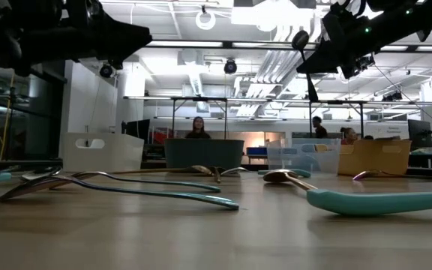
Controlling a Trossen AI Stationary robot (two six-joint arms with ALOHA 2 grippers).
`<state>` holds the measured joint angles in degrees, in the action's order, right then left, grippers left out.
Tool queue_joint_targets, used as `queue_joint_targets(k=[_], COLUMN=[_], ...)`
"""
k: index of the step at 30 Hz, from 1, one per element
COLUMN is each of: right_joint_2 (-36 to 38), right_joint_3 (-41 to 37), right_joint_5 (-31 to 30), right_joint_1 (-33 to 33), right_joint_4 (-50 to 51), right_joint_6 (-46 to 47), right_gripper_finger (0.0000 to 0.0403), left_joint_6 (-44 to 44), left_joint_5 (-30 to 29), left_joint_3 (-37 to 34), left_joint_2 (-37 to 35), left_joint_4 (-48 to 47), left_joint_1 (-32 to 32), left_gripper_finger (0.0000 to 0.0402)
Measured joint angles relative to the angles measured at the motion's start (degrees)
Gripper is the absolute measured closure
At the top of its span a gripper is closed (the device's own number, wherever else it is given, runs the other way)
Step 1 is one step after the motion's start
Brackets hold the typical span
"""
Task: Sort silverware by color (type)
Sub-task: Put the black spoon into the yellow bin
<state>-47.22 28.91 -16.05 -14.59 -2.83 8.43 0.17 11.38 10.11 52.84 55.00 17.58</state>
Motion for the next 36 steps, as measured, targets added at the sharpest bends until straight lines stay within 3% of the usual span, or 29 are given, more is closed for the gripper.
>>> queue_joint_targets(k=[20, 29, 33, 36], right_joint_2=[-0.02, -0.24, -1.73, -5.17], right_joint_3=[0.04, 0.16, 3.75, 9.04], right_joint_5=[-2.08, -9.33, -15.42, -18.29], right_joint_1=[0.0, -0.6, -4.07, -9.07], right_joint_4=[-0.5, -5.02, 0.74, 13.1], right_joint_6=[0.62, -0.83, -3.18, -3.21], right_gripper_finger=[0.0403, 0.0403, 0.0403, 0.0403], left_joint_6=[-0.1, -1.47, -1.49, -1.44], left_joint_5=[0.02, 0.0, -0.09, -0.11], left_joint_3=[0.0, 0.0, 0.0, 0.0], left_joint_2=[0.02, 0.01, 0.02, 0.02], left_joint_4=[-0.32, 0.09, 0.09, 0.09], left_joint_1=[0.0, 0.0, 0.0, 0.0], left_gripper_finger=[0.0284, 0.0284, 0.0284, 0.0284])
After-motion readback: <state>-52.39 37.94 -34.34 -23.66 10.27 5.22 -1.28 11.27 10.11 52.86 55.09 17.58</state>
